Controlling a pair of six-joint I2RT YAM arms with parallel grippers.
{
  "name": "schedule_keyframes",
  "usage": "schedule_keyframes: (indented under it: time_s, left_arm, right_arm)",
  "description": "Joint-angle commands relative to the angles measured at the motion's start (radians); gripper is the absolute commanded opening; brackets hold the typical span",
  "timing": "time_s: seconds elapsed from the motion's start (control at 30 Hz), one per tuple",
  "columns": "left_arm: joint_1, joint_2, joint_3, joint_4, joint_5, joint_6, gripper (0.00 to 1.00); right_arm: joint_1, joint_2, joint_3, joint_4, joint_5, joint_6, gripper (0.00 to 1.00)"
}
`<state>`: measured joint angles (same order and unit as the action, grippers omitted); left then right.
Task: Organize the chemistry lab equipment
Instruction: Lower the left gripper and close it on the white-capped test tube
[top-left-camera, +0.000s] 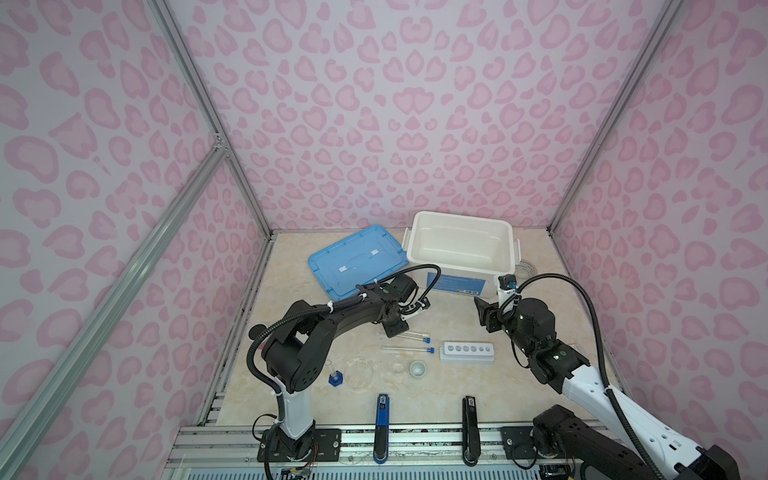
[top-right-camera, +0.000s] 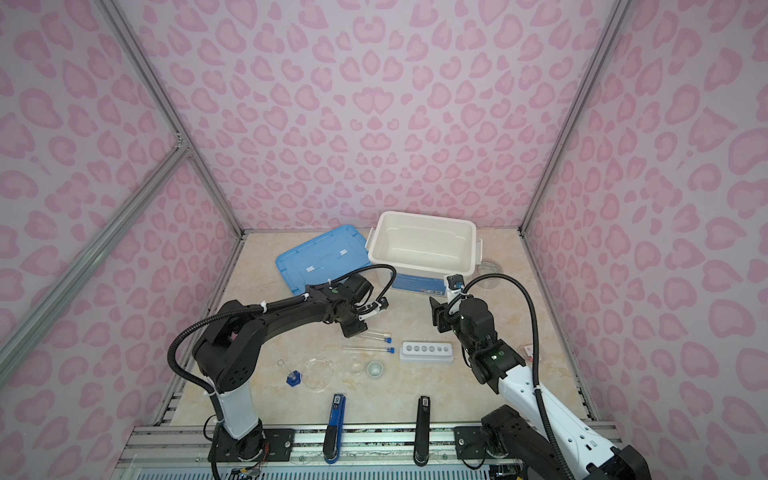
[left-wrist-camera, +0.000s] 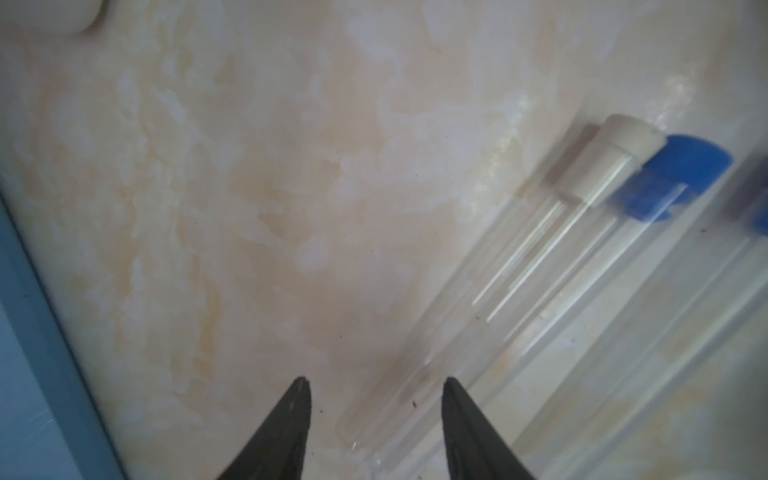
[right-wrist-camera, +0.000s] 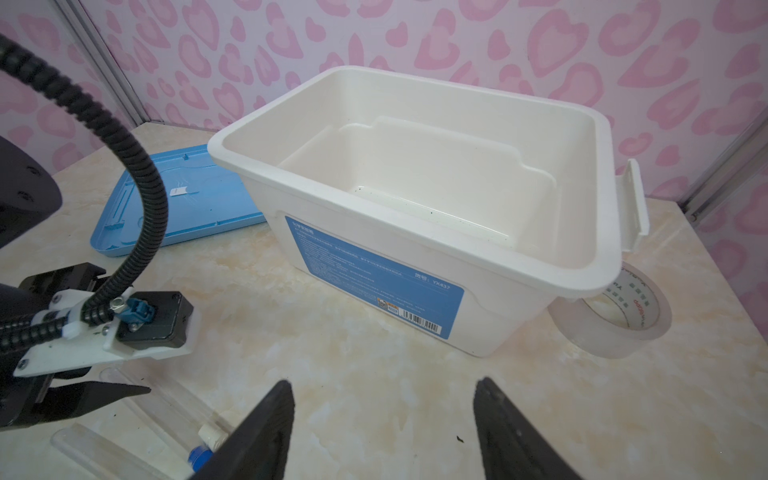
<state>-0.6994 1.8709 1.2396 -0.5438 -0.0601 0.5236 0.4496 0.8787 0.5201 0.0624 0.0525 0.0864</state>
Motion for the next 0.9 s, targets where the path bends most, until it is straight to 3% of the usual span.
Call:
schedule_keyframes:
  time_s: [0.0,0.27,0.87]
  left_arm:
    - [0.000,0.015,0.006,0.011,-0.002,0.008,0.53]
    - [-0.002,0.043,0.012,0.016,-0.007,0.007,0.50]
    - [-0.008,0.086,0.026,0.012,0.021,0.006,0.30]
  right_arm:
    - [0.001,0.004,-0.009,0.030,0.004,0.002,0.68]
    - [0.001,0.008,-0.015,0.040,0.009,0.003,0.68]
    - [0.001,0.002,-0.029,0.054,0.036,0.005,0.64]
